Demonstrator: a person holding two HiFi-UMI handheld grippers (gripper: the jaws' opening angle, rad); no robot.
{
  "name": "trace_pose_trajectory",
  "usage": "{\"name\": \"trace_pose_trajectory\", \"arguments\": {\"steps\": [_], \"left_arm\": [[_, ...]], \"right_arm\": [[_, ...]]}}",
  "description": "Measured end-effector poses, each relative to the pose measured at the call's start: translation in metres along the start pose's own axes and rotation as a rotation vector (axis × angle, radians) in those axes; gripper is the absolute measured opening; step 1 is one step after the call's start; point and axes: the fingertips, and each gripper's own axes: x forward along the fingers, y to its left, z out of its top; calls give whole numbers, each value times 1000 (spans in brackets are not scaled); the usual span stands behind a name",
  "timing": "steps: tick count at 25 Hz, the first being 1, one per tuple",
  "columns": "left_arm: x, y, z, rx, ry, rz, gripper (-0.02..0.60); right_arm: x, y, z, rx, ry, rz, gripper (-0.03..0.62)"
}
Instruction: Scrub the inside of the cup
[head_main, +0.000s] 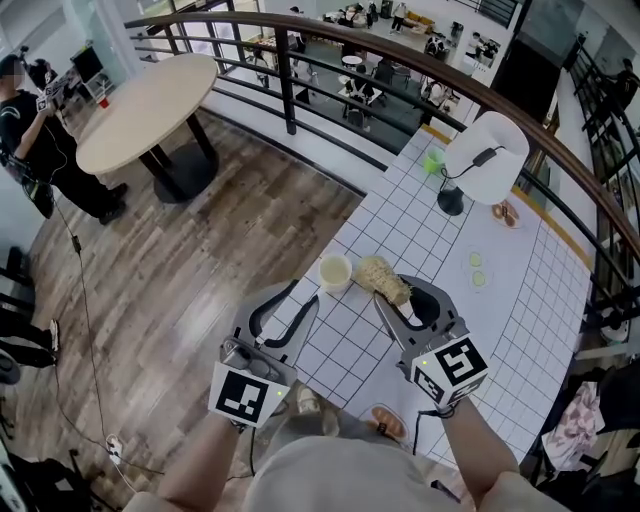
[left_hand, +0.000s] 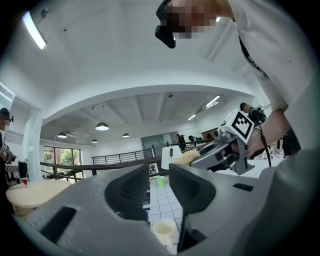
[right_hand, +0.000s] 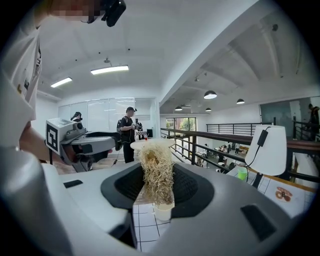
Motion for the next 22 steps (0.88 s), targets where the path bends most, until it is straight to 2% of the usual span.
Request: {"name": "trace_pose_trajectory", "arguments": {"steps": [3, 7, 9, 16, 22], "left_arm": [[13, -2, -19, -15, 40, -19, 131], [32, 3, -57, -143, 90, -32, 133], [41, 4, -74, -170, 111, -47, 133], [71, 3, -140, -139, 184, -77, 133], [79, -8, -221, -136, 349, -88, 133]], "right_arm": [[13, -7, -6, -3, 13, 11, 143], [32, -14, -17, 0, 32, 24, 143], [41, -17, -23, 5, 42, 29, 143], [67, -32, -45, 31, 76, 27, 143], [84, -39, -65, 53, 106, 23, 143]]}}
